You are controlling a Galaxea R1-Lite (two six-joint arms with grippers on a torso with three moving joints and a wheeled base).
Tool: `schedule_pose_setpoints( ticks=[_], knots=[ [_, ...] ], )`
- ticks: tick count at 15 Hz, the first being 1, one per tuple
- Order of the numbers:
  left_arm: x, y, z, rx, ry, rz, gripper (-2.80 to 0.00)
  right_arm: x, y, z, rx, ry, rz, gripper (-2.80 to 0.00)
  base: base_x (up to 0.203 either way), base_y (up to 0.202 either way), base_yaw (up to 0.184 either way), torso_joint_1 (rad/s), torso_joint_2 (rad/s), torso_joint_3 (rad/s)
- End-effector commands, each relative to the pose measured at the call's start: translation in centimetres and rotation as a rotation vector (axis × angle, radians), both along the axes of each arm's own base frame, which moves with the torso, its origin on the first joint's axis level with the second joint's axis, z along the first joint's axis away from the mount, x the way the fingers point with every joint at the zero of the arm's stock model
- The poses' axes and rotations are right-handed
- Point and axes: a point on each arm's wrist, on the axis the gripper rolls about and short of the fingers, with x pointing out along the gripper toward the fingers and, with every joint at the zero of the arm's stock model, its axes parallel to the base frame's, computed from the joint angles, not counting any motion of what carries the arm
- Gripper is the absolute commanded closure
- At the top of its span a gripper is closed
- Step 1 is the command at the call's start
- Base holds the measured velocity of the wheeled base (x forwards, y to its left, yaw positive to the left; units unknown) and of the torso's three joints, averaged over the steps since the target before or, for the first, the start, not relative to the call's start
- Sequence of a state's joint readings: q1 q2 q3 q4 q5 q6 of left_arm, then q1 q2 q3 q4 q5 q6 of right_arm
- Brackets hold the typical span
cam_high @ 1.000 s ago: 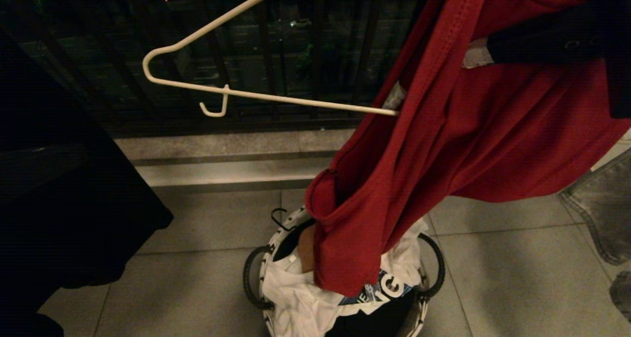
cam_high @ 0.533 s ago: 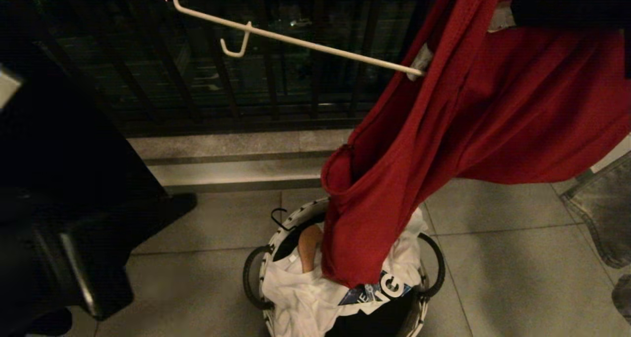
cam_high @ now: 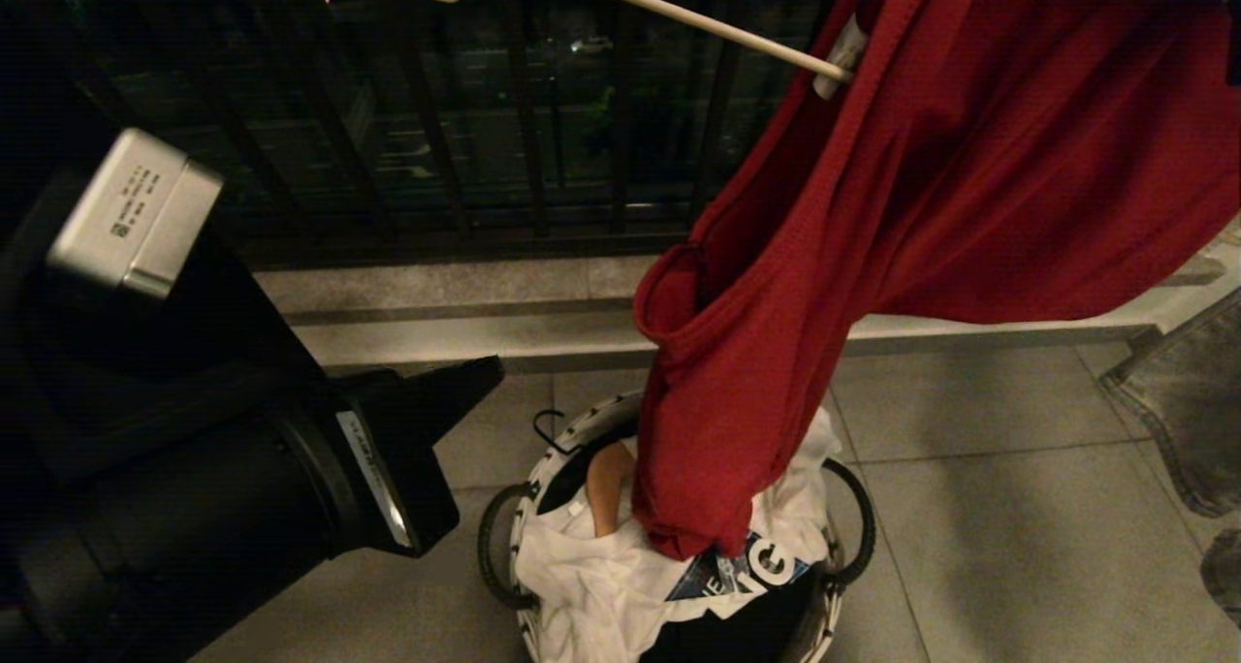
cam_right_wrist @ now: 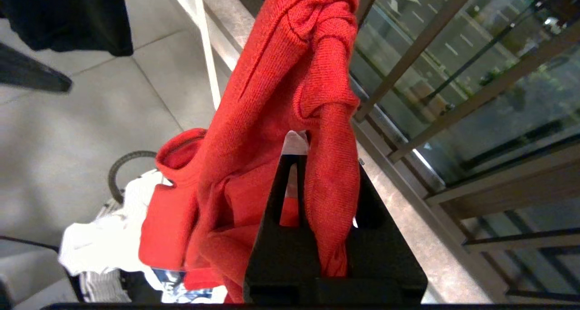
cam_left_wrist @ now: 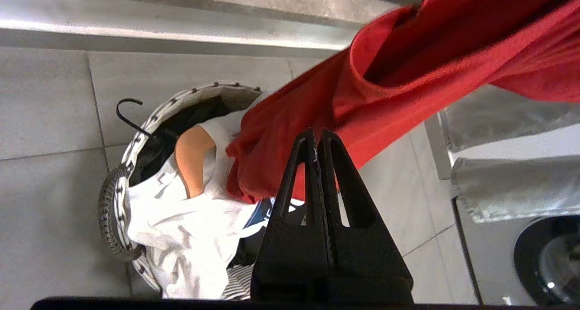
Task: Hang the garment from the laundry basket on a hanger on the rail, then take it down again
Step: Hang the clothes on the clothes rack
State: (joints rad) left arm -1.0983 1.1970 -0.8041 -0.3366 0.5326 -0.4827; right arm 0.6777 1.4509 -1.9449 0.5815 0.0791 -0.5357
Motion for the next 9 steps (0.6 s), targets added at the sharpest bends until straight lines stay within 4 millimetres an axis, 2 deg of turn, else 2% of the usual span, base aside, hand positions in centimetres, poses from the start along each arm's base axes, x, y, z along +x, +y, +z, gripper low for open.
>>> schedule_pose_setpoints(
  ticks=[1, 3, 4, 9],
  knots=[
    [0.3, -0.6, -0.4, 0.016, 0.011, 0.006, 0.0, 0.0, 0.1, -0.1, 0.002, 0.008, 0.003, 0.0, 0.0, 0.0, 0.0, 0.0, 0.0, 0.0],
    [0.5, -0.9, -0.7, 0.022, 0.016, 0.008, 0.0, -0.4, 0.2, 0.0, 0.02, 0.024, 0.018, 0.0, 0.0, 0.0, 0.0, 0.0, 0.0, 0.0],
    [0.5, -0.9, -0.7, 0.022, 0.015, 0.006, -2.8, -0.6, 0.4, -0.1, 0.03, 0.036, 0.034, 0.0, 0.0, 0.0, 0.0, 0.0, 0.0, 0.0],
    [0.9, -1.6, -0.6, -0.015, -0.005, -0.005, -2.8, -1.1, 2.2, -1.0, 0.066, 0.14, 0.111, 0.0, 0.0, 0.0, 0.0, 0.0, 0.0, 0.0]
  ],
)
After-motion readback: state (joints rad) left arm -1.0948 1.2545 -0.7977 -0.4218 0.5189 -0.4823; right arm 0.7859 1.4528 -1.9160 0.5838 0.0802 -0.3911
